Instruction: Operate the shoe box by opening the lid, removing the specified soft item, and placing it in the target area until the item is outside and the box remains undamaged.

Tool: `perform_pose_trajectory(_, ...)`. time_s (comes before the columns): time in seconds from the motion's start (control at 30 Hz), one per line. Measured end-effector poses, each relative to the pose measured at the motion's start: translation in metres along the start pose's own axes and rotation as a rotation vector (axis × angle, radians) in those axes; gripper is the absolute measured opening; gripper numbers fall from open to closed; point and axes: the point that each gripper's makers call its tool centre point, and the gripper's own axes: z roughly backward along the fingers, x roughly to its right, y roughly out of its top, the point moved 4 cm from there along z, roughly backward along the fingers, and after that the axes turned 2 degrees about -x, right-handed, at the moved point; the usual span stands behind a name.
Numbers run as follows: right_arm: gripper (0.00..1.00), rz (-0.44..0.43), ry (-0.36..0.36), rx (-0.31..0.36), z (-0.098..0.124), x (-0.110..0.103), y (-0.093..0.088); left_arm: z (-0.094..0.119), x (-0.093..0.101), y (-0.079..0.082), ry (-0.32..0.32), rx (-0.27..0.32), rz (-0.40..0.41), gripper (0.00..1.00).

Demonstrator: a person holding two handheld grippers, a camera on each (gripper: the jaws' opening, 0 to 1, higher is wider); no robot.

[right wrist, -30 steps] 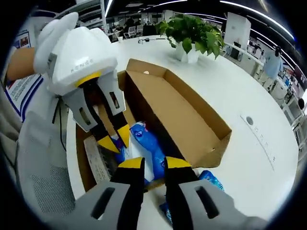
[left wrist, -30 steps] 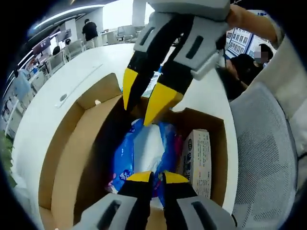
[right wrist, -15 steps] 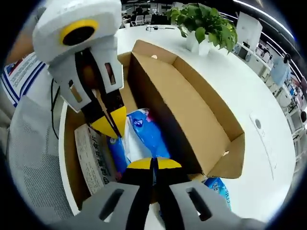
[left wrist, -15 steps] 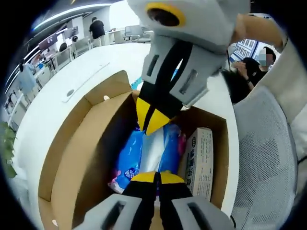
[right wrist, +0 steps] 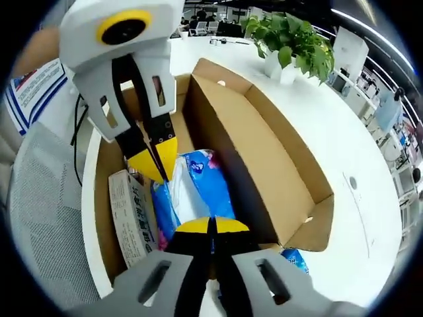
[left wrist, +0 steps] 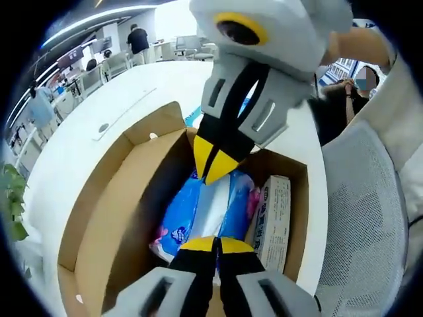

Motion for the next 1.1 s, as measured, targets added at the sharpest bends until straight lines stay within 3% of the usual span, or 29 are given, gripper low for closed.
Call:
perform_pose_trajectory(0.6, 0.0, 0.014, -0.001, 0.075, 0.026, -0.001, 0.028, 0.036, -0.003, 0.008, 0.08, 0.024, -0.003, 0.0)
perform_pose_trajectory(1.1, 0.0, 0.026, 0.003, 0.126, 0.063, 0.0, 0.04, 0.067, 0.006, 0.032, 0.134, 0.049, -0.022, 0.0)
